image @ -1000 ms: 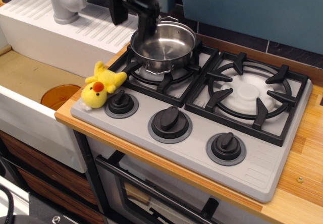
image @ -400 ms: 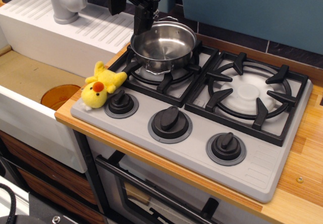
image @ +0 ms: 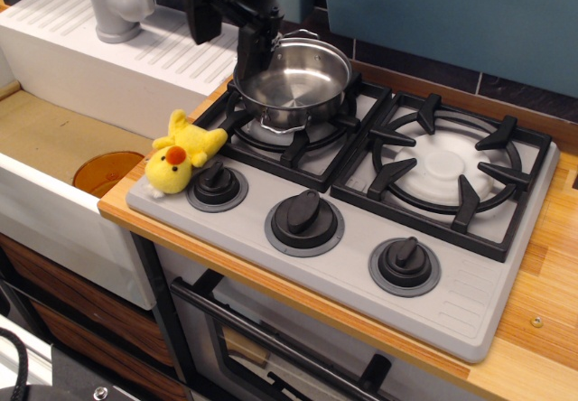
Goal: Put pan on stove and put stuffedduck in pan
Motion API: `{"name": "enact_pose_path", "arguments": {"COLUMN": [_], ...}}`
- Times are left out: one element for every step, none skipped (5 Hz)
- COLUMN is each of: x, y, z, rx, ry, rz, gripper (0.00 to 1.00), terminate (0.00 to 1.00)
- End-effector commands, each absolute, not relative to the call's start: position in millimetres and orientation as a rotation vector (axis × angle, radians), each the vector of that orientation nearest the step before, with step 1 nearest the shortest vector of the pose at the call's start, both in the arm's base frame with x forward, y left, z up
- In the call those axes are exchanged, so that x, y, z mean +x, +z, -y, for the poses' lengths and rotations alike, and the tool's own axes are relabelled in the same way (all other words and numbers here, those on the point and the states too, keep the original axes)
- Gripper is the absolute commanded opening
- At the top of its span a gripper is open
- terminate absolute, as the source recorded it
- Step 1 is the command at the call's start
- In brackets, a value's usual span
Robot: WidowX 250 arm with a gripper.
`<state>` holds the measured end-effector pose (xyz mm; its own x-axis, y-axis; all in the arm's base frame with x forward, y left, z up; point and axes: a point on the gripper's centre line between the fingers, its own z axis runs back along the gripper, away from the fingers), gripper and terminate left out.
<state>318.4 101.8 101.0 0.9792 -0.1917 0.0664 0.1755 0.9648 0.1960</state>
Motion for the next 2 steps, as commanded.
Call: {"name": "enact_pose_path", "arguments": {"x": [290, 276], "y": [119, 112], "z": [-103, -108], "rx": [0.271, 0.282], "ry": [-0.093, -0.083], "rz": [0.2, 0.21], "gripper": [1.0, 1.0], "terminate": [0.0, 0.0]}}
